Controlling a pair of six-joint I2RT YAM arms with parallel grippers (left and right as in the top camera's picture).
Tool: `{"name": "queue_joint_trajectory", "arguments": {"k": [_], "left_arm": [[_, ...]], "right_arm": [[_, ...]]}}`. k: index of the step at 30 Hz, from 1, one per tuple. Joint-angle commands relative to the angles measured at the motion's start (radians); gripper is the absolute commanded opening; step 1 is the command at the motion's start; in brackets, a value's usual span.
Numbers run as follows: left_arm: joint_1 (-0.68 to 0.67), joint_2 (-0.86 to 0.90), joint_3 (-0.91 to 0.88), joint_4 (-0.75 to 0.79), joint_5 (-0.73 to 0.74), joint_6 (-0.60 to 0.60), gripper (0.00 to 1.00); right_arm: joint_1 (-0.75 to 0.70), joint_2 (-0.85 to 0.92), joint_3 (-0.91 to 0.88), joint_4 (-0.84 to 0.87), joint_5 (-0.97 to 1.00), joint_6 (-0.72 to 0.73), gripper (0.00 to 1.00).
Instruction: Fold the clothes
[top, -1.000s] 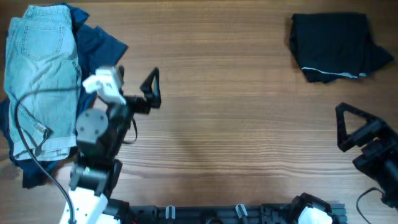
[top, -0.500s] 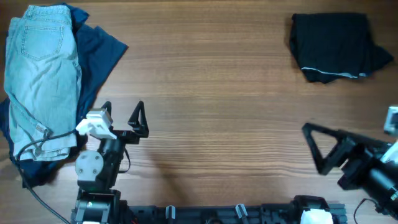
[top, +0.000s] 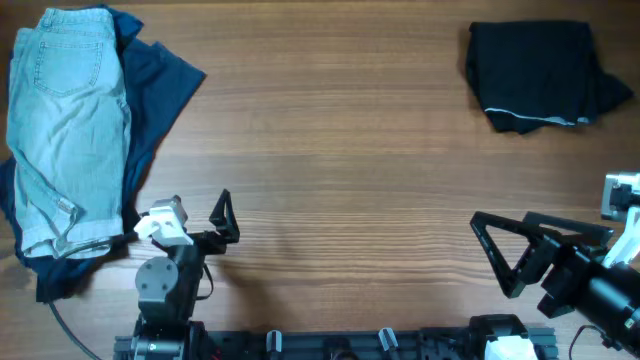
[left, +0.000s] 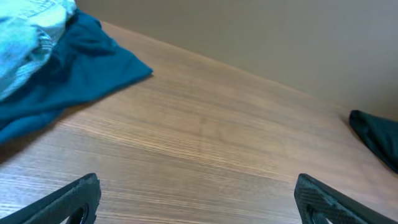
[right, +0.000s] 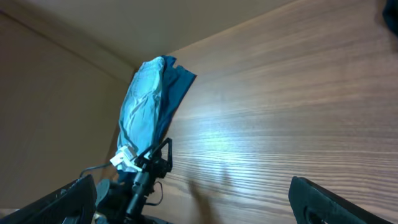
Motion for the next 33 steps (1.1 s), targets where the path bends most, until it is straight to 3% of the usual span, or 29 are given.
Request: {"name": "queue_joint_trajectory", "arguments": {"k": [1, 3, 10, 16, 18, 20, 22, 25, 27, 29, 31, 33], "left_arm": [[0.005, -0.083, -0.004, -0.008, -0.029, 0.060, 1.00], [0.004, -0.153, -0.004, -0.004, -0.029, 0.060, 1.00], [-0.018, -0.142, -0.004, -0.005, -0.025, 0.056, 1.00], [-0.018, -0.142, -0.004, -0.005, -0.025, 0.056, 1.00], [-0.018, -0.142, -0.004, -0.005, -0.025, 0.056, 1.00], [-0.018, -0.142, -0.004, -0.005, -0.025, 0.056, 1.00], [-0.018, -0.142, -0.004, -0.005, -0.025, 0.056, 1.00], [-0.018, -0.142, -0.004, -0.005, -0.025, 0.056, 1.00], [-0.018, -0.142, -0.004, -0.005, -0.025, 0.056, 1.00], [-0.018, -0.142, -0.004, -0.005, -0.025, 0.056, 1.00], [-0.018, -0.142, -0.004, -0.005, -0.025, 0.056, 1.00], [-0.018, -0.142, -0.004, -0.005, -0.025, 0.056, 1.00]], "right_arm": [[0.006, -0.006, -0.003, 0.006, 0.026, 0.040, 1.00], [0.006, -0.006, -0.003, 0.006, 0.053, 0.097, 1.00], [0.006, -0.006, -0.003, 0.005, 0.055, 0.315, 1.00], [0.006, -0.006, -0.003, 0.001, 0.070, 0.698, 0.99], [0.006, -0.008, -0.002, 0.005, 0.154, 0.892, 1.00], [0.006, -0.008, -0.003, -0.054, 0.290, 0.934, 1.00], [0.006, -0.008, -0.016, -0.075, 0.463, 0.810, 1.00], [0.006, -0.007, -0.057, -0.075, 0.682, 0.472, 1.00], [0.006, -0.006, -0.089, -0.056, 0.796, 0.362, 1.00], [0.006, -0.006, -0.128, 0.063, 0.793, 0.100, 1.00], [0.006, -0.003, -0.193, 0.279, 0.640, -0.294, 1.00], [0.006, 0.010, -0.253, 0.425, 0.512, -0.507, 1.00]]}}
